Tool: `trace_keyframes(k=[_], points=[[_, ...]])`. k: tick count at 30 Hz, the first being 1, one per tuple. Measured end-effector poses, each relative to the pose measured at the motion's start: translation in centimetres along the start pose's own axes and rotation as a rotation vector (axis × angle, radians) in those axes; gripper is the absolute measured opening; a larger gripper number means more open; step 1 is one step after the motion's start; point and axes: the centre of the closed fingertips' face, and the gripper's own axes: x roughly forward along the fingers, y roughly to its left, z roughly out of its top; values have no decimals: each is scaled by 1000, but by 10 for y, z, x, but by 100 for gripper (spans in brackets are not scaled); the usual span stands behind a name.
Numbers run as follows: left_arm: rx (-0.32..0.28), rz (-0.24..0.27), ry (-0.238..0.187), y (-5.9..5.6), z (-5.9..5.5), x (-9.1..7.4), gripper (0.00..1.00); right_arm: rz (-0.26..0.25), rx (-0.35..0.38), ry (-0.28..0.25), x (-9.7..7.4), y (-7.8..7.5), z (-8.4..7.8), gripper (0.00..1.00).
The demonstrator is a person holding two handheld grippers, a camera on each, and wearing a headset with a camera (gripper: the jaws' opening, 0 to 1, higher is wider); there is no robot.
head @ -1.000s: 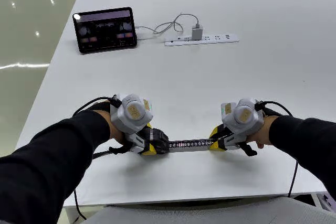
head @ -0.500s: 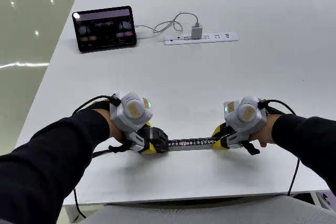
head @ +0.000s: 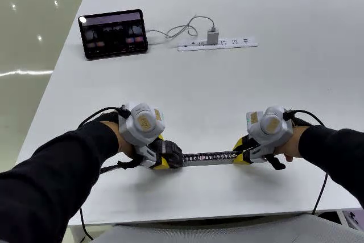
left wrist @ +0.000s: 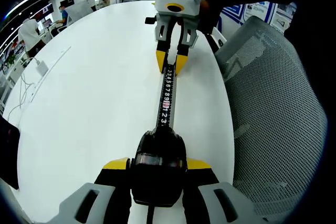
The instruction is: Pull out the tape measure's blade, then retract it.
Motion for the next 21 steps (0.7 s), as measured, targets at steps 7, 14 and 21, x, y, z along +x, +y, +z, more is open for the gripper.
trace_keyframes(k=[7,14,21], points=[[0,0,0,0,0,0,33,-2,2,2,-2,0,-4,11],[0,0,0,-1,0,1,33,-5,5,5,-5,0,-8,11],[5,2,1,-1,0,0,33,-9,8,5,-8,0,-12,11]])
